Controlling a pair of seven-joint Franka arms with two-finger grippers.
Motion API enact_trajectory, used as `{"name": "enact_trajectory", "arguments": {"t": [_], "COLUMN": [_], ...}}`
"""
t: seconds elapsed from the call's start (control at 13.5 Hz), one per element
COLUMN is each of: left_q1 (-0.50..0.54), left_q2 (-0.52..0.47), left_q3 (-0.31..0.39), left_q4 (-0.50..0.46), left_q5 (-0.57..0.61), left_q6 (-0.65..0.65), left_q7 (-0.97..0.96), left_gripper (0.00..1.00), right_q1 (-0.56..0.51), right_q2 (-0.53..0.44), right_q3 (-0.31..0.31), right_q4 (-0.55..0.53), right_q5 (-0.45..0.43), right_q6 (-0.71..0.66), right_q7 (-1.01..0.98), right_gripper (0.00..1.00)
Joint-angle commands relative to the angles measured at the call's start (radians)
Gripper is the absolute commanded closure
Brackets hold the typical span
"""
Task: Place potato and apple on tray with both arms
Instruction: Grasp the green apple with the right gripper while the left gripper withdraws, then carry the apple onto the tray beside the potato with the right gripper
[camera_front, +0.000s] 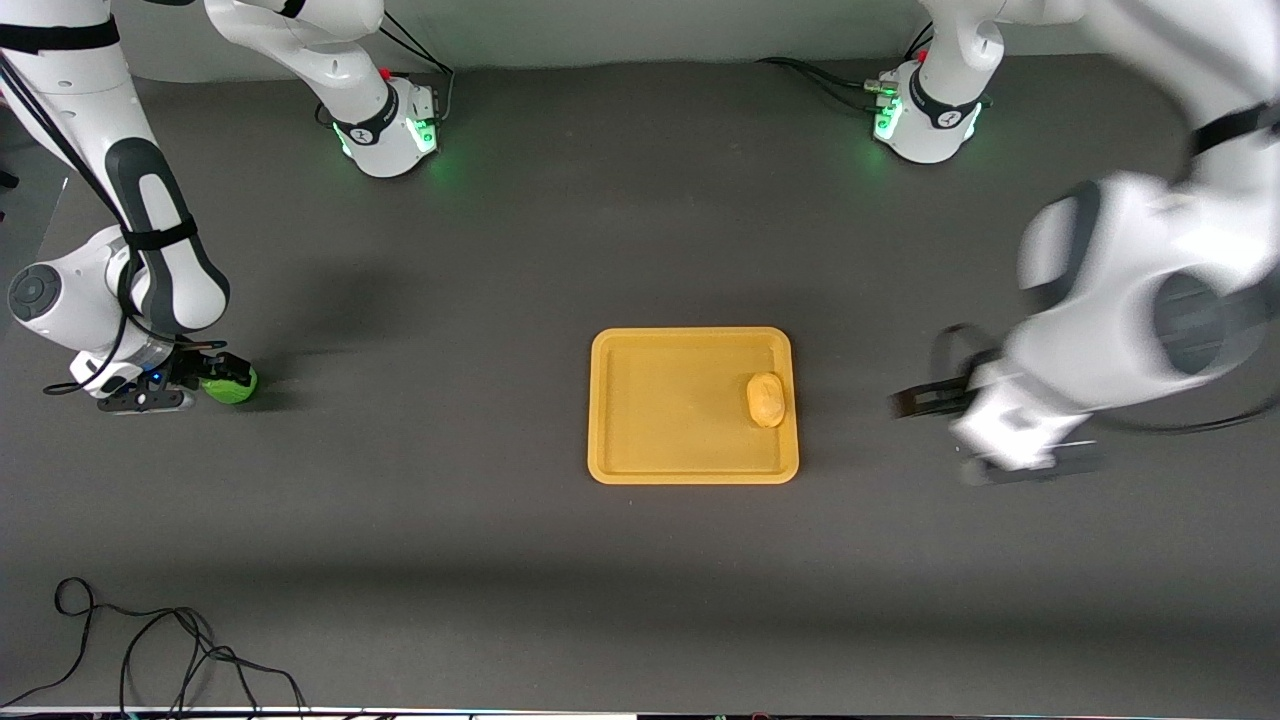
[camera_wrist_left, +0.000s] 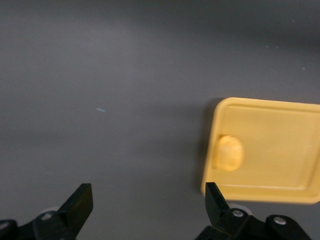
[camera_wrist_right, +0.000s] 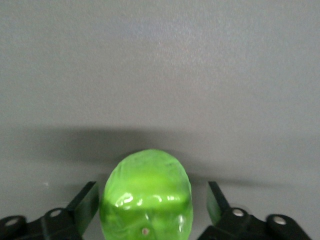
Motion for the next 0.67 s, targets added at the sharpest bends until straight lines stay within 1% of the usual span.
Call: {"name": "enact_trajectory", "arguments": {"t": [0.0, 0.07, 0.15, 0.22, 0.3, 0.37, 0.52, 0.59], "left_q1": [0.126, 0.15, 0.179, 0.197, 0.201, 0.199, 0.198, 0.199], "left_q2": [-0.096, -0.125, -0.155, -0.168, -0.179, -0.194, -0.244, -0.267], "left_q3": [-0.006, -0.006, -0.006, -0.006, -0.006, -0.006, -0.006, -0.006], "left_q4": [-0.058, -0.085, -0.114, -0.127, -0.136, -0.169, -0.257, -0.297], "left_q5": [0.027, 0.027, 0.027, 0.027, 0.027, 0.027, 0.027, 0.029], "left_q6": [-0.011, -0.006, 0.003, 0.006, 0.006, 0.015, 0.098, 0.113], "left_q7": [0.19, 0.235, 0.266, 0.289, 0.297, 0.295, 0.283, 0.283], "left_gripper": [0.0, 0.0, 0.01, 0.01, 0.01, 0.01, 0.01, 0.01], "right_q1": [-0.006, -0.003, -0.003, -0.001, -0.001, 0.002, 0.005, 0.007], "right_q2": [0.018, 0.01, -0.002, -0.013, -0.033, -0.049, -0.086, -0.111], "right_q3": [0.001, 0.001, -0.001, -0.005, -0.008, -0.015, -0.016, -0.015], "right_q4": [0.061, 0.074, 0.1, 0.146, 0.21, 0.282, 0.44, 0.522], "right_q5": [0.037, 0.037, 0.037, 0.036, 0.033, 0.016, -0.082, -0.128], "right_q6": [-0.086, -0.112, -0.161, -0.237, -0.334, -0.432, -0.593, -0.676], "right_q7": [-0.055, -0.055, -0.055, -0.053, -0.047, -0.041, -0.024, -0.007], "right_gripper": [0.48, 0.5, 0.55, 0.57, 0.58, 0.58, 0.58, 0.58]}}
